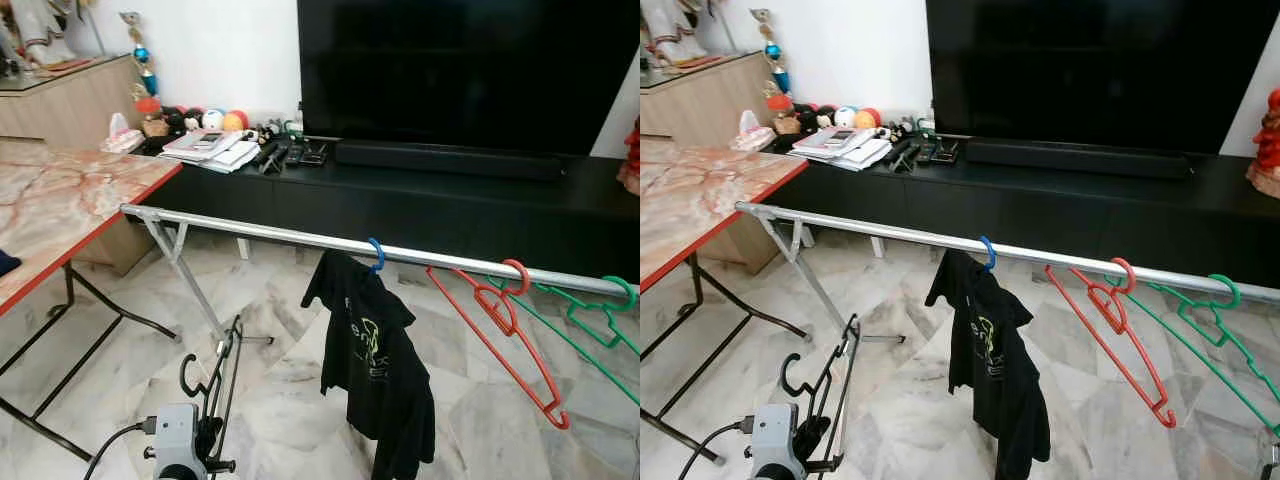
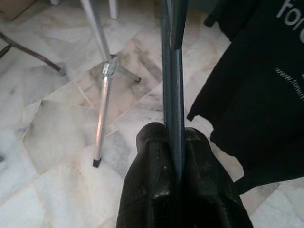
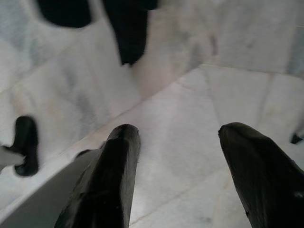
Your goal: Hang hanger
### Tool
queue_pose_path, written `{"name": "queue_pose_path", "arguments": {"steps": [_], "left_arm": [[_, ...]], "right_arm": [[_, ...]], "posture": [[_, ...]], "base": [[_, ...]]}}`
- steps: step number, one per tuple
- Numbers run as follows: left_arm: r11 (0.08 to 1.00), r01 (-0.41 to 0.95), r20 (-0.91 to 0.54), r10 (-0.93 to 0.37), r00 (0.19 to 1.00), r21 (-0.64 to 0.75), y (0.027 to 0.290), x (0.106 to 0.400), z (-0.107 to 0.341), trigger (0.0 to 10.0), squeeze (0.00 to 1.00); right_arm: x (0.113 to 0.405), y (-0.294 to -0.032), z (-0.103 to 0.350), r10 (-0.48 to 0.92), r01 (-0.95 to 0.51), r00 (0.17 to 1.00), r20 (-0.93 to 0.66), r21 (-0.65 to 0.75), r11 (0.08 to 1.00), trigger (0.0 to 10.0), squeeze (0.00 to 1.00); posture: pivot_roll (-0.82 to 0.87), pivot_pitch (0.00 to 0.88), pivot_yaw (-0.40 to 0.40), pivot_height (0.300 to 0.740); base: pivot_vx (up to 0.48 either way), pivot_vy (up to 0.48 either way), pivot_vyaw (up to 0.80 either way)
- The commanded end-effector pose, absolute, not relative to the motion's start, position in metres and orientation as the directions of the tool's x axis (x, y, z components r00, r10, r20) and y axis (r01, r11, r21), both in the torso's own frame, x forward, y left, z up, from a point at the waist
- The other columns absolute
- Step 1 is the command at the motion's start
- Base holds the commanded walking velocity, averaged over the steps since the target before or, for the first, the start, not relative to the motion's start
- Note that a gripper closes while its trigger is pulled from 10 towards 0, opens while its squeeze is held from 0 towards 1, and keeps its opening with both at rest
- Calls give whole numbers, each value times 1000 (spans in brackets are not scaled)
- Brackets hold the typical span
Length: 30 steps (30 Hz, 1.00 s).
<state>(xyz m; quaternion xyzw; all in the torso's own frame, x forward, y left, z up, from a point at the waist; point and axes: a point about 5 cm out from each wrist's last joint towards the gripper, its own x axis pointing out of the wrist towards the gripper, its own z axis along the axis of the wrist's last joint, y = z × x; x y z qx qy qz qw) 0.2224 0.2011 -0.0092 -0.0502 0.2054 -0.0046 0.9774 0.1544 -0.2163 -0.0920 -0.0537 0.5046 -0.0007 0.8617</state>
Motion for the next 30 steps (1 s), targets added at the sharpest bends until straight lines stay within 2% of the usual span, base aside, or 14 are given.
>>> {"name": "queue_pose_path", "arguments": {"steps": [1, 7, 30], "left_arm": [[996, 10, -381, -43, 924, -86, 202, 226, -4, 10000, 0], [996, 37, -356, -64, 932, -82, 196, 231, 2, 10000, 0], [994, 80, -352, -99, 931, -67, 191, 232, 4, 10000, 0]], "right_arm": [[156, -213, -92, -43, -65, 492, -870, -86, 994, 10000, 0], [157, -213, -92, -41, -66, 494, -869, -84, 994, 10000, 0], [159, -212, -91, -26, -93, 495, -868, -83, 992, 10000, 0]], "posture": [[-11, 0, 14, 740], [-8, 0, 14, 740], [-10, 0, 18, 740]], "base": [[0, 0, 0], [0, 0, 0], [270, 0, 0]]}}
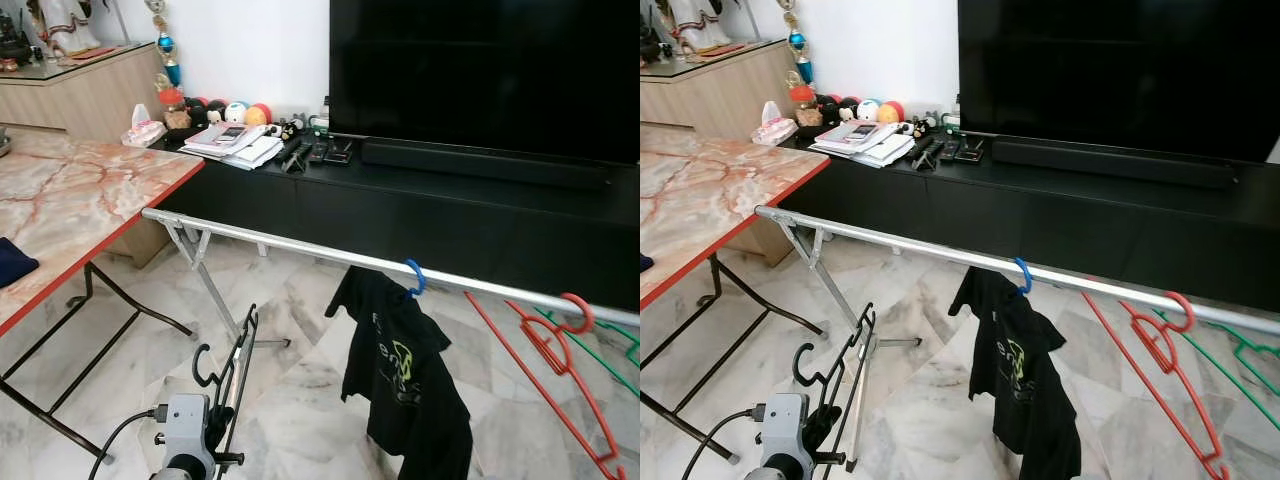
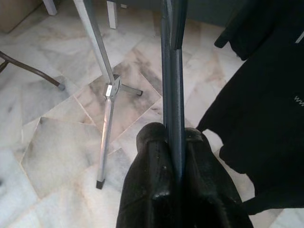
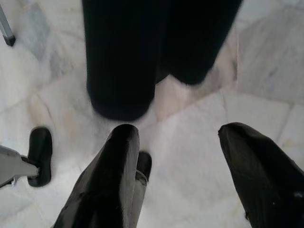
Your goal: Hang hanger
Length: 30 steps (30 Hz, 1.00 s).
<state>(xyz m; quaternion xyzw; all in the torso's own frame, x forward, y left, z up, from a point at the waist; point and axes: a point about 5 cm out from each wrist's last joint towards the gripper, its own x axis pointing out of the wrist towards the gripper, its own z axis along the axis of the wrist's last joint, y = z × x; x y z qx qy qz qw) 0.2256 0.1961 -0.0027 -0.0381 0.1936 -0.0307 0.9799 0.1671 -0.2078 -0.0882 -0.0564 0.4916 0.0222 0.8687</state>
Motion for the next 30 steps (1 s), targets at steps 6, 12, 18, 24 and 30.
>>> {"name": "queue_pose_path", "arguments": {"steps": [6, 12, 18, 24, 30], "left_arm": [[995, 97, -343, -102, 934, -32, 192, 231, 6, 10000, 0], [987, 161, -307, -160, 938, -22, 187, 235, 13, 10000, 0], [928, 364, -335, -320, 886, 77, 177, 240, 19, 10000, 0], [856, 489, -318, -422, 849, 168, 172, 264, 39, 10000, 0], [849, 453, -308, -370, 877, 272, 176, 301, 60, 10000, 0]], "right_arm": [[159, -211, -91, -19, -109, 493, -870, -83, 991, 10000, 0], [159, -211, -91, -15, -116, 493, -870, -84, 990, 10000, 0], [160, -211, -91, -9, -140, 493, -870, -89, 986, 10000, 0], [160, -211, -90, -3, -148, 492, -870, -87, 985, 10000, 0], [161, -210, -90, -3, -149, 493, -870, -87, 985, 10000, 0]], "posture": [[-7, 1, 17, 740], [-6, 3, 17, 740], [-5, 3, 15, 740], [-2, 4, 11, 740], [-7, 3, 12, 740]], "base": [[284, 0, 0], [133, 0, 0], [0, 0, 0], [0, 0, 0], [0, 0, 0]]}}
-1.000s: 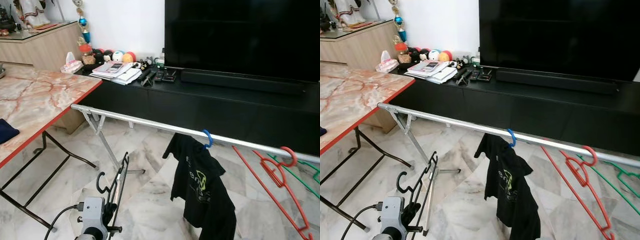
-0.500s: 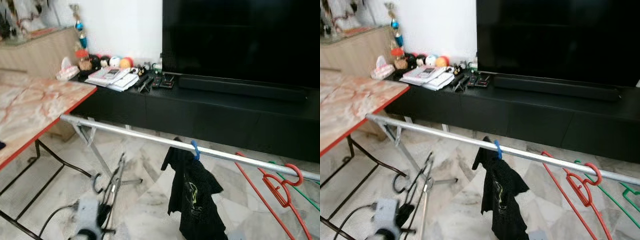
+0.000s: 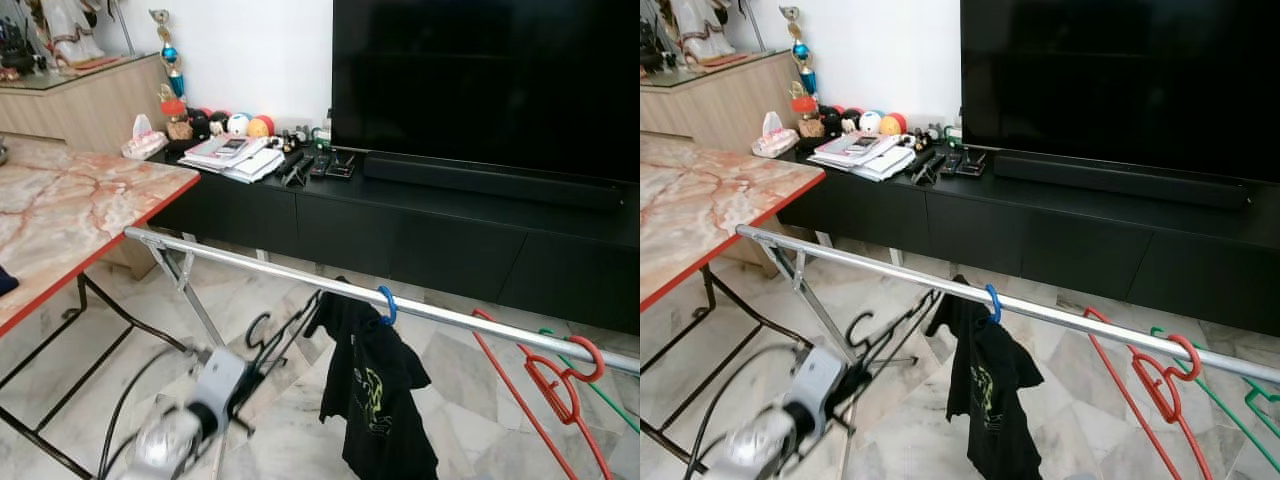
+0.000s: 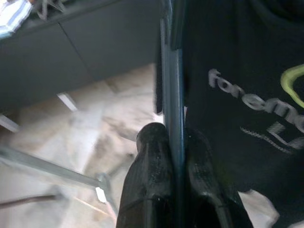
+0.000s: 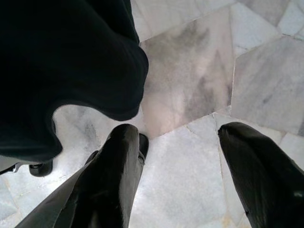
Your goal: Hang hanger
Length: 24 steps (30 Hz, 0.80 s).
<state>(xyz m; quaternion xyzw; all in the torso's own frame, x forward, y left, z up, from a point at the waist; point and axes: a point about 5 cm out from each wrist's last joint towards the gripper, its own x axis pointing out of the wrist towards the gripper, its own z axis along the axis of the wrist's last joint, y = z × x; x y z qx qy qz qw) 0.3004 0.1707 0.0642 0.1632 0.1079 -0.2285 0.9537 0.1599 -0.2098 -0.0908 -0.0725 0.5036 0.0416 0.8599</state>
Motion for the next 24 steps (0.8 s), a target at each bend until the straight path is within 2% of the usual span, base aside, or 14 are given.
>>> {"name": "queue_pose_path", "arguments": {"steps": [1, 4, 10, 24], "left_arm": [[862, 432, -300, -352, 886, 266, 178, 306, 64, 10000, 0], [882, 368, -307, -278, 910, 292, 183, 322, 72, 10000, 0], [894, 345, -377, -225, 898, 287, 185, 331, 68, 10000, 0], [891, 357, -358, -249, 900, 279, 146, 371, 96, 10000, 0]], "right_arm": [[160, -210, -90, -2, -148, 493, -870, -86, 985, 10000, 0], [160, -210, -91, 0, -149, 491, -871, -84, 985, 10000, 0], [160, -210, -91, 2, -154, 487, -874, -84, 984, 10000, 0], [161, -212, -90, -1, -152, 489, -872, -86, 985, 10000, 0]], "posture": [[-14, 3, 14, 740], [-9, 2, 7, 740], [-9, 0, 6, 740], [-28, 0, -9, 740]], "base": [[0, 0, 0], [0, 0, 0], [0, 0, 0], [0, 0, 0]]}}
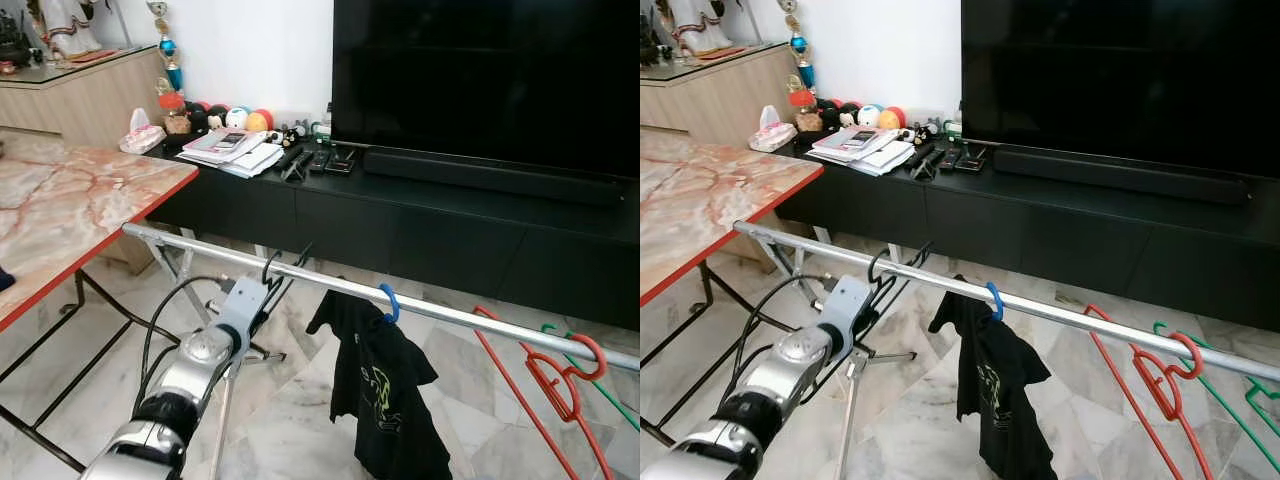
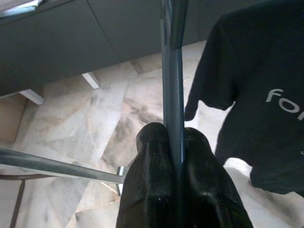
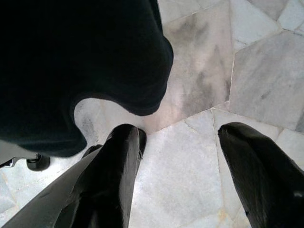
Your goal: Hang hanger
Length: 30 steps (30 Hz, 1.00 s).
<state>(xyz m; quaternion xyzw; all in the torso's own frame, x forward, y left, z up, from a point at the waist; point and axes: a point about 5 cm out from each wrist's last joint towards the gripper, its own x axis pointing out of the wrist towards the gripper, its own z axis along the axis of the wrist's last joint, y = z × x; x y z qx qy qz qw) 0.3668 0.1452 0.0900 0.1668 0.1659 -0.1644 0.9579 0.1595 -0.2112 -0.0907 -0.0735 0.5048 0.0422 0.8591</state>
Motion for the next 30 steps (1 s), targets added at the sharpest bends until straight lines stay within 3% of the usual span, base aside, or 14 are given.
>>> {"name": "queue_pose_path", "arguments": {"steps": [1, 7, 16, 27, 28, 29, 30], "left_arm": [[892, 356, -361, -246, 900, 280, 145, 371, 96, 10000, 0], [900, 333, -434, -189, 881, 282, 147, 371, 89, 10000, 0], [949, 262, -502, -143, 853, 175, 148, 368, 79, 10000, 0], [968, 233, -524, -152, 838, 92, 147, 359, 65, 10000, 0], [971, 227, -519, -155, 841, 77, 147, 358, 64, 10000, 161], [971, 227, -519, -155, 841, 77, 147, 358, 64, 10000, 161], [973, 220, -512, -157, 844, 65, 147, 357, 63, 10000, 961]], "right_arm": [[161, -212, -90, 0, -152, 489, -872, -86, 985, 10000, 0], [161, -212, -90, -1, -151, 488, -873, -86, 985, 10000, 0], [162, -213, -89, 1, -152, 489, -873, -84, 985, 10000, 0], [161, -212, -90, 5, -154, 487, -873, -80, 985, 10000, 0], [161, -212, -90, 5, -153, 487, -874, -80, 985, 10000, 0], [161, -212, -90, 5, -153, 487, -874, -80, 985, 10000, 0], [161, -212, -90, 5, -153, 486, -874, -79, 985, 10000, 0]], "posture": [[-28, 0, -9, 740], [-28, 0, -13, 740], [-30, 0, -16, 740], [-28, 0, -17, 740], [-29, 0, -16, 740], [-29, 0, -16, 740], [-29, 0, -16, 740]], "base": [[0, 0, 0], [0, 0, 0], [0, 0, 0], [0, 0, 0], [0, 0, 0], [0, 0, 0], [0, 0, 0]]}}
